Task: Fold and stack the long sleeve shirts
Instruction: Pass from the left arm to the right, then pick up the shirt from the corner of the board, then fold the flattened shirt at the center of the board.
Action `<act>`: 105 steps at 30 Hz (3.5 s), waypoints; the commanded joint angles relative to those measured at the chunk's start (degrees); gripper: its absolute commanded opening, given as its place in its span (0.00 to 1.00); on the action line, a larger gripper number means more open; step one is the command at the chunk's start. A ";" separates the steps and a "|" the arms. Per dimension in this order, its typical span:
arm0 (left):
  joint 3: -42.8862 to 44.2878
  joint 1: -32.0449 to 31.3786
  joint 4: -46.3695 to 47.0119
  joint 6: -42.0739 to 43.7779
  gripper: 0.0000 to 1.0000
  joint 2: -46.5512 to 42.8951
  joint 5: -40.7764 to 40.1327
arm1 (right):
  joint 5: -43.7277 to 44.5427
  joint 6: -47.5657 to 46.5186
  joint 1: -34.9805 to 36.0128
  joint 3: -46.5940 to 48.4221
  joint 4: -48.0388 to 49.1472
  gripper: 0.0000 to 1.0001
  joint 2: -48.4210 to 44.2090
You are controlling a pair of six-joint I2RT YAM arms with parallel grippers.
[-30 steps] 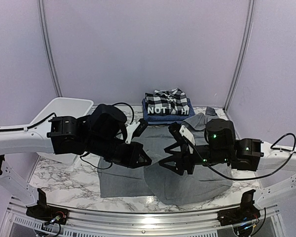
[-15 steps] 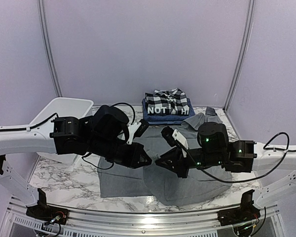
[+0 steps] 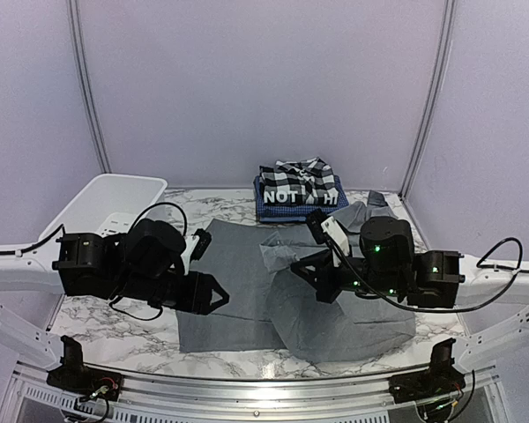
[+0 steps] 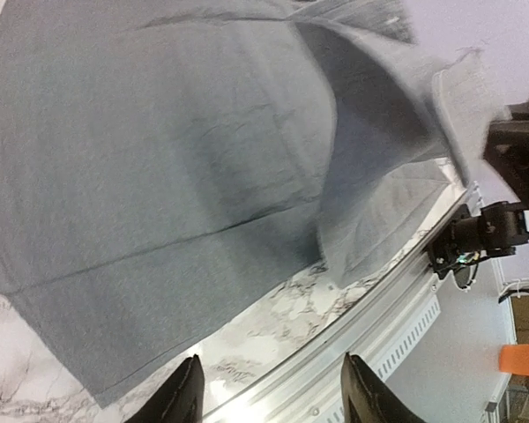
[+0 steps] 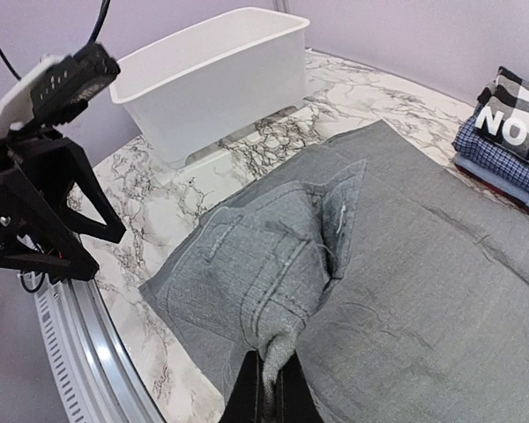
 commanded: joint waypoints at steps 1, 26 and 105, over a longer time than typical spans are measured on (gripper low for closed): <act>-8.25 0.01 -6.77 -4.32 0.51 -3.35 -3.13 | 3.82 1.99 0.26 -0.01 -0.18 0.00 -0.62; -23.56 -4.02 -3.94 -20.19 0.28 -0.01 -3.91 | 6.60 -0.03 0.26 3.72 -2.37 0.00 -0.22; 0.14 23.76 -0.93 1.62 0.08 21.19 -8.30 | 32.72 -21.18 -17.60 24.68 -3.79 0.00 10.42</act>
